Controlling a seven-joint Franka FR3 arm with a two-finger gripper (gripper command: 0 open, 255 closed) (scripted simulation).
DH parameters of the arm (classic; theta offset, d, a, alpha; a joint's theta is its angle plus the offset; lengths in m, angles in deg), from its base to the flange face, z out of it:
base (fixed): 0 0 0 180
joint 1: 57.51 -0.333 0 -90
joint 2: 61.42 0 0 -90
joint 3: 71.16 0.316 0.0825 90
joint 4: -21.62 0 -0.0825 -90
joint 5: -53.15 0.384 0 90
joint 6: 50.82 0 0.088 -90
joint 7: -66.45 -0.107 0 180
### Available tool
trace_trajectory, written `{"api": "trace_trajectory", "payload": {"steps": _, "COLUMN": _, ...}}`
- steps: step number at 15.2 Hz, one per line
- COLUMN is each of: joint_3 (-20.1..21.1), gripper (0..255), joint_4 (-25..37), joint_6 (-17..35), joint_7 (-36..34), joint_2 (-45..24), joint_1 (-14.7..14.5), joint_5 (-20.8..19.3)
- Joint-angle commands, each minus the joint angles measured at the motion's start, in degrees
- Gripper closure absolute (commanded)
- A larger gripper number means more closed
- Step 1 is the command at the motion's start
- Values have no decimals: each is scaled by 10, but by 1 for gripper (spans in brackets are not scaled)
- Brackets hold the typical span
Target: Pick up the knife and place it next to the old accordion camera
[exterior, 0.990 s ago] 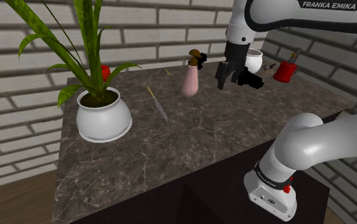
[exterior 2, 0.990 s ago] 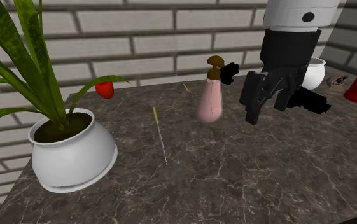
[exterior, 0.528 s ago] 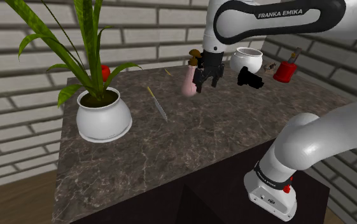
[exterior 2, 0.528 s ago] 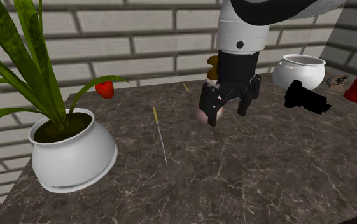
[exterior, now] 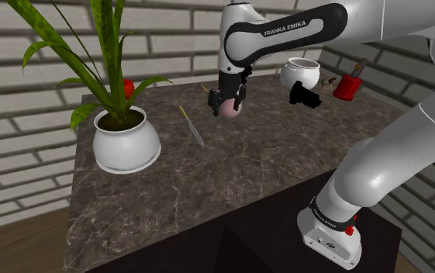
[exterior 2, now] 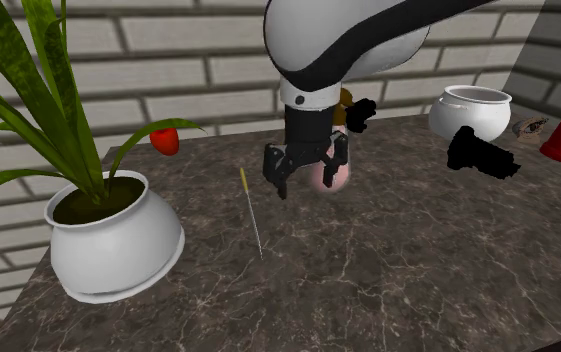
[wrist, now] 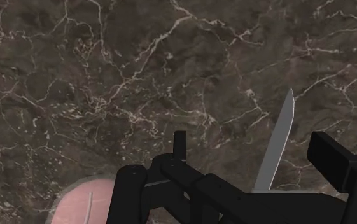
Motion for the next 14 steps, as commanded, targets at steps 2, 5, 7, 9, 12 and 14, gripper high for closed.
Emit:
{"api": "trace_trajectory", "payload": {"steps": 2, "joint_3": 9, "gripper": 0, "joint_4": 38, "joint_6": 34, "joint_7": -28, "joint_2": -69, "joint_1": 1, "joint_5": -8}}
{"api": "trace_trajectory", "payload": {"steps": 5, "joint_3": 14, "gripper": 0, "joint_4": 85, "joint_6": 55, "joint_7": -56, "joint_2": -137, "joint_1": 1, "joint_5": -19}}
{"api": "trace_trajectory", "payload": {"steps": 7, "joint_3": 16, "gripper": 0, "joint_4": 120, "joint_6": 66, "joint_7": -74, "joint_2": -182, "joint_1": -1, "joint_5": -27}}
{"api": "trace_trajectory", "payload": {"steps": 9, "joint_3": 16, "gripper": 0, "joint_4": 158, "joint_6": 73, "joint_7": -92, "joint_2": -227, "joint_1": -4, "joint_5": -36}}
{"api": "trace_trajectory", "payload": {"steps": 12, "joint_3": 14, "gripper": 0, "joint_4": 223, "joint_6": 79, "joint_7": -116, "joint_2": -296, "joint_1": -10, "joint_5": -49}}
{"api": "trace_trajectory", "payload": {"steps": 14, "joint_3": 10, "gripper": 0, "joint_4": 269, "joint_6": 78, "joint_7": -130, "joint_2": -341, "joint_1": -15, "joint_5": -56}}
